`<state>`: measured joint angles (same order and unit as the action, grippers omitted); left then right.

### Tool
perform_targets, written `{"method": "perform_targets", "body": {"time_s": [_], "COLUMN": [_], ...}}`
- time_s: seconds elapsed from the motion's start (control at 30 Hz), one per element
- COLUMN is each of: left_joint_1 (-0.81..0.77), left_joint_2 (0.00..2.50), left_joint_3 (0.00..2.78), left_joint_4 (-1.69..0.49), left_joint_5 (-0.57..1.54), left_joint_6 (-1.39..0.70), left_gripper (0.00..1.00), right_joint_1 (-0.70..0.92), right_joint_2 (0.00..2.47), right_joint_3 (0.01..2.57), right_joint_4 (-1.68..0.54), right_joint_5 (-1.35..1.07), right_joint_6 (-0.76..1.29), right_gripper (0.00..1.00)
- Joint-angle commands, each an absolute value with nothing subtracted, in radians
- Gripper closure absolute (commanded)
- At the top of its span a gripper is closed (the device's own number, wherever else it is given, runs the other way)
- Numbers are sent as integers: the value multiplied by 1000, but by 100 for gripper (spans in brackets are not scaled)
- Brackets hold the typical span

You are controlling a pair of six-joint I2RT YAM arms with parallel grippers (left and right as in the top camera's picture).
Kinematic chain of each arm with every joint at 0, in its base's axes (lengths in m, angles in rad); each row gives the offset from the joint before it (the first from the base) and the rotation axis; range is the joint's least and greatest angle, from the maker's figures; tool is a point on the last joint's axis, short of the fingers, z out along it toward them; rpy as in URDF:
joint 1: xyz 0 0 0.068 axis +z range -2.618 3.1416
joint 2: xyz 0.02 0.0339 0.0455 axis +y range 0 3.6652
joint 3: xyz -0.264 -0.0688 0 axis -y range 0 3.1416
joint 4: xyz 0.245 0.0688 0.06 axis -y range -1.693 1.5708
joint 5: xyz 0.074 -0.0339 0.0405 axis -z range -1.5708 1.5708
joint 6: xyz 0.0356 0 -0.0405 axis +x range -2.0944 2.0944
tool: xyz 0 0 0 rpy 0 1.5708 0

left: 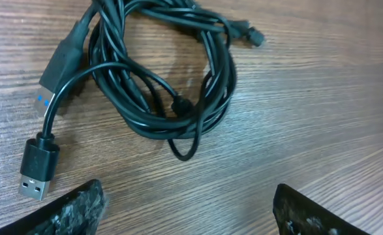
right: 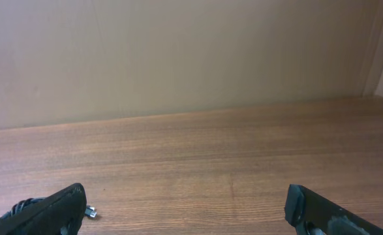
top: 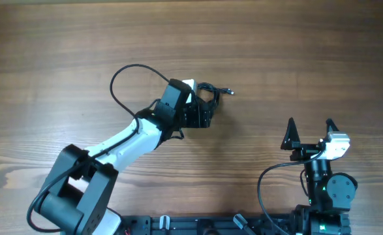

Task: Untangle cables
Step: 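Lower the left gripper onto the cable coil and close on it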

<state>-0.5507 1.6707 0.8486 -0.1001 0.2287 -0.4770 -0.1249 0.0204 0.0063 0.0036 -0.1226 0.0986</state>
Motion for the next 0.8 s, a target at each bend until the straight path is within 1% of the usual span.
{"method": "perform_targets", "body": {"time_s": [0.0, 0.37, 0.77], "left_joint_1": [-553, -553, -553], "left_joint_2": [1704, 1715, 1715], "left_joint_3": [865, 865, 864], "left_joint_4": [-96, -97, -112], "left_joint_5": [215, 215, 215], "left_joint_6": [-484, -484, -484], "left_gripper": [14, 11, 4], "right_joint_1": [-121, -121, -121], "right_joint_2": [18, 18, 18], "right_joint_3": [5, 5, 5], "right_joint_4": [7, 7, 7], "right_joint_5": [-123, -123, -123], "right_joint_6": [80, 81, 81], "right_gripper": [0, 0, 0]}}
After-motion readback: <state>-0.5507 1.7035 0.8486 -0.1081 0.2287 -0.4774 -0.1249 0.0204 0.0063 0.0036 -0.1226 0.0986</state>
